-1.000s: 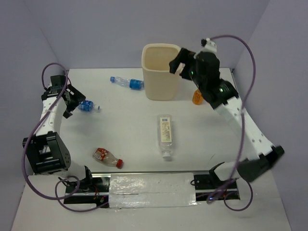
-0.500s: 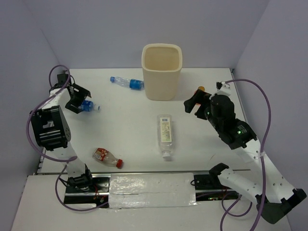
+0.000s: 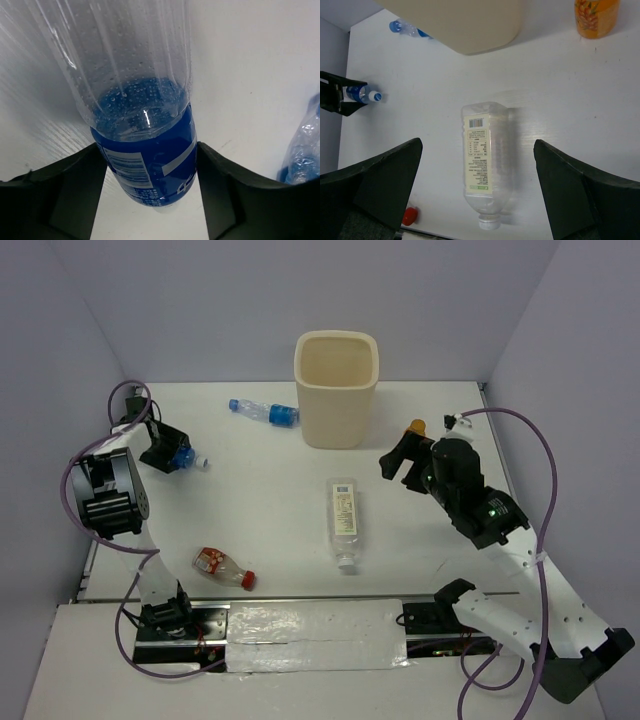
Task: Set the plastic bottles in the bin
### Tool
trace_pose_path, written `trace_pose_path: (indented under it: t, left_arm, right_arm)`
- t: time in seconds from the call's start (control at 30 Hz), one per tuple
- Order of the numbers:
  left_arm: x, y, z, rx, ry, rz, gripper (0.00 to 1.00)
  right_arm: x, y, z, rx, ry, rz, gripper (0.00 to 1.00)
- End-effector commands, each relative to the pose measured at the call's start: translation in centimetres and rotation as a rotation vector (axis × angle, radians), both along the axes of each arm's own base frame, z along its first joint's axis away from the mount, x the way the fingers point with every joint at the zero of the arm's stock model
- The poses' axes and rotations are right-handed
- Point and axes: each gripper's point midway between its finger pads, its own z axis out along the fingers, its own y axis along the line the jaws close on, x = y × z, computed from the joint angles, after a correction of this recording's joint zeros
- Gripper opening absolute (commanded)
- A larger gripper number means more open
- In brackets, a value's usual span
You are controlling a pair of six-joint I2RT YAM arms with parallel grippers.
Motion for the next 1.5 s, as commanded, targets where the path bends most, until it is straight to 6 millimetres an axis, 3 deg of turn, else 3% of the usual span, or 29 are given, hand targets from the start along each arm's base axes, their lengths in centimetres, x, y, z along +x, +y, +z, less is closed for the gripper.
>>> trace_pose_path:
  t: [0.0,0.07,0.17,0.3,0.37,0.4,0.43,0.47,0.5,0.53,0.6,0.63,0.67,0.7,0.73,0.77,0.83,0.9,1.03,1.07,1.23,1.47]
  left_arm:
    - [0.4,0.6,1.0,0.028,-0.036,-0.008,0.75]
    - [0.2,0.6,1.9,0.042,-0.05,-0.025,0.68]
    - [0.8,-0.4,6.0,0.073,-0.154,-0.119,0.65]
    - [1.5,-4.6,15.7,0.212,-0.342,-0.353,0.64]
    - [2.1,-9.2,21.7,0.267,-0.489,-0.492,0.66]
    - [1.9,-12.0,23.3,0.29,-0.532,-0.589,0.66]
    - [2.1,-14.2,26.9,0.31,-0.611,-0.639,0.66]
    - [2.2,-15.3,28.3,0.342,-0.642,-0.671,0.66]
    - [1.9,-17.9,29.8,0.349,-0.679,-0.721,0.66]
    - [2.0,-19.0,33.2,0.374,-0.759,-0.725,0.66]
    - [2.2,-22.1,35.6,0.382,-0.839,-0.773,0.66]
    - [2.3,-23.0,38.3,0.39,-0.912,-0.775,0.67]
    - [3.2,-24.2,38.5,0.386,-0.928,-0.79,0.67]
    - [2.9,-25.6,41.8,0.387,-1.013,-0.796,0.68]
    - [3.1,-26.6,42.5,0.377,-1.033,-0.811,0.68]
    - [4.5,-28.1,41.6,0.359,-1.033,-0.837,0.68]
    - [4.4,-30.5,44.1,0.35,-1.122,-0.853,0.68]
    - [5.6,-33.3,44.0,0.338,-1.181,-0.873,0.68]
    - [7.5,-37.0,42.6,0.353,-1.238,-0.895,0.68]
    - [8.5,-37.8,41.0,0.367,-1.22,-0.909,0.69]
    - [10.6,-40.2,36.5,0.379,-1.167,-0.931,0.71]
    - [10.5,-41.7,31.9,0.368,-1.087,-0.984,0.73]
  right_arm:
    - [-0.3,-0.2,0.4,0.022,-0.013,-0.013,1.0]
    - [-0.4,-0.5,0.3,0.011,-0.011,-0.025,1.0]
    - [-0.2,-0.9,0.6,-0.004,-0.02,-0.038,1.0]
    - [0.3,-0.9,1.0,-0.025,-0.026,-0.038,1.0]
    - [0.8,-0.7,1.3,-0.031,-0.027,-0.039,1.0]
    - [0.9,-0.6,1.4,-0.031,-0.03,-0.036,1.0]
    - [1.0,-0.5,1.7,-0.028,-0.034,-0.033,1.0]
    - [1.1,-0.3,1.9,-0.021,-0.037,-0.027,1.0]
    - [1.0,-0.2,2.1,-0.017,-0.041,-0.025,1.0]
    - [1.0,-0.1,2.2,-0.011,-0.042,-0.02,1.0]
    - [0.6,-0.1,2.7,0.009,-0.055,-0.012,1.0]
    - [0.4,-0.1,2.8,0.015,-0.063,-0.011,1.0]
    - [0.0,-0.3,3.3,0.025,-0.082,-0.011,1.0]
    - [-0.2,-0.5,3.2,0.019,-0.086,-0.01,1.0]
    - [-0.4,-0.5,3.6,0.027,-0.111,-0.001,1.0]
    - [-1.0,-0.8,4.3,0.04,-0.142,0.005,1.0]
    - [-1.5,-1.2,4.4,0.046,-0.16,-0.004,1.0]
    - [-2.1,-1.8,4.6,0.064,-0.175,-0.019,1.0]
    - [-3.0,-2.2,3.9,0.084,-0.156,-0.032,1.0]
    - [-3.3,-2.3,3.4,0.082,-0.14,-0.03,1.0]
    - [-4.8,-3.2,0.9,0.081,-0.078,-0.057,1.0]
    - [-5.8,-3.9,-2.5,0.064,-0.012,-0.081,1.0]
